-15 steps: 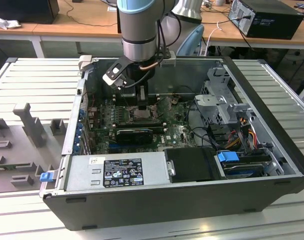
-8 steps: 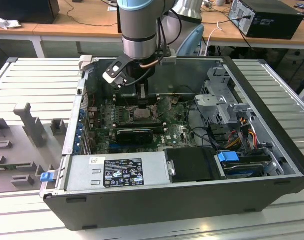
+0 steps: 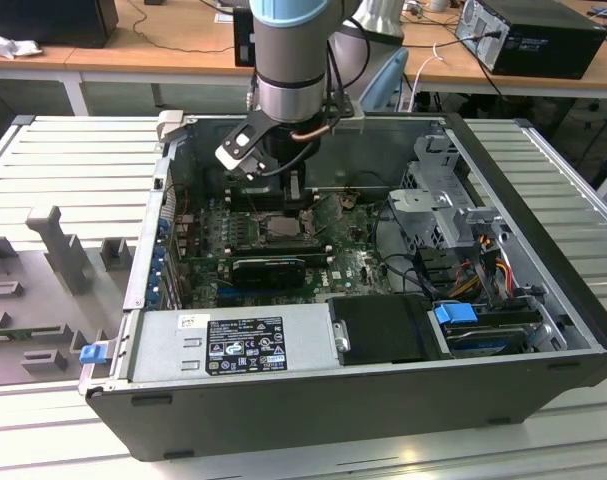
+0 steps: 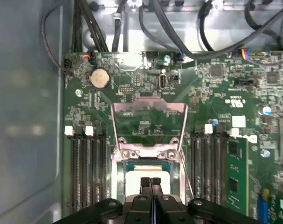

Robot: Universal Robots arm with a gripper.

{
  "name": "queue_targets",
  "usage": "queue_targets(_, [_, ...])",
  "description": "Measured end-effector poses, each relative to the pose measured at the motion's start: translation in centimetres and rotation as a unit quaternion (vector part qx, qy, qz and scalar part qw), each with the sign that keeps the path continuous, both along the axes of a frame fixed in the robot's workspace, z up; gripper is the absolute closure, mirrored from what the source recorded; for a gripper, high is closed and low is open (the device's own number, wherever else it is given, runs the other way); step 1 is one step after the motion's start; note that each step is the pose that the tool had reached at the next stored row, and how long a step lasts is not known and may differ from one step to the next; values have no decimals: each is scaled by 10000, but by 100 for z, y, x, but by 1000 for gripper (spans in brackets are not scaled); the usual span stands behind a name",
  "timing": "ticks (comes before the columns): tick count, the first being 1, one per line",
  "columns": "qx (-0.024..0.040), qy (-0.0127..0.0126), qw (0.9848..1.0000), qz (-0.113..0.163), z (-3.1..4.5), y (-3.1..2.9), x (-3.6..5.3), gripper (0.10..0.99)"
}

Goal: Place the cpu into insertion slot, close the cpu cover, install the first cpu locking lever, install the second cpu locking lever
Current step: 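Close the cpu cover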

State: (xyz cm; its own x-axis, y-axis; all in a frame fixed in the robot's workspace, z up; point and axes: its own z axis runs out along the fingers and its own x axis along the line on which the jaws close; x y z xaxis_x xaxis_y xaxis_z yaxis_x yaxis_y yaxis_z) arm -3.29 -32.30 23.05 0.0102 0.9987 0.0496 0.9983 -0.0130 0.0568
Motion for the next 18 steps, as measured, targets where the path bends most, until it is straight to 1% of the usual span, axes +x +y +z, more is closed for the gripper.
queue_targets(1, [20, 9, 10000, 0, 3, 0, 4, 980])
queue_targets(2, [21, 15, 10000, 0, 24, 1, 5, 980])
queue_targets(4, [21, 15, 10000, 0, 71, 1, 5, 980])
queue_targets(5, [20, 14, 10000, 1, 123, 4, 5, 980])
queue_targets(8, [14, 14, 10000, 1, 204, 7, 5, 980])
queue_targets(14, [14, 15, 10000, 0, 216, 7, 24, 980])
queue_targets(18, [14, 16, 10000, 0, 216, 8, 67, 980])
